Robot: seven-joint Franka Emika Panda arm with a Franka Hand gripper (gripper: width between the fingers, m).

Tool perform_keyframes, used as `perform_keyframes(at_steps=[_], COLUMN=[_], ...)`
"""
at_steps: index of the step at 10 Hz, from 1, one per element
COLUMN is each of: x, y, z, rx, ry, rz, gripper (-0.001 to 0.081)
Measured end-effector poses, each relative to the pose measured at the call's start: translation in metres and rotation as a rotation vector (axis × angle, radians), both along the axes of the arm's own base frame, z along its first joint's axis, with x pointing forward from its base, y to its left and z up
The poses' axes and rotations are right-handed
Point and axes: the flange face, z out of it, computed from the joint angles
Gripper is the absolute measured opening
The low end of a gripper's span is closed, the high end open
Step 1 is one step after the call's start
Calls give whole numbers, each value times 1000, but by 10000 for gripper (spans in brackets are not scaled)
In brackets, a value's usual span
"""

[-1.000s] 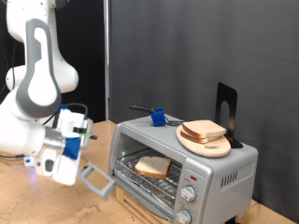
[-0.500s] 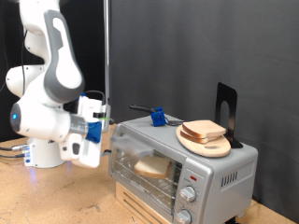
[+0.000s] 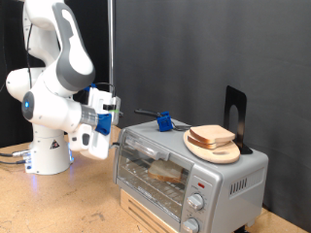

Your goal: Make a piece of toast with the oven

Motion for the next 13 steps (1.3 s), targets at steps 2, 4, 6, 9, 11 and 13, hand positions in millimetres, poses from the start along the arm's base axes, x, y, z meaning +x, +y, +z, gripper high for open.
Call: perform_keyframes(at_steps=[2,4,6,9,11,13], x=[0,-2,-2,1,22,47], y=[-24,-52,-75,-75,-91,-108], z=[14,26,36,41,51,50], rx=[-18,-17,9,33,38,13], ry=[-51,-79,-76,-33,50,93], rz=[-114,-196,-261,-189,-183,-229], gripper=[682,682,682,682,682,682])
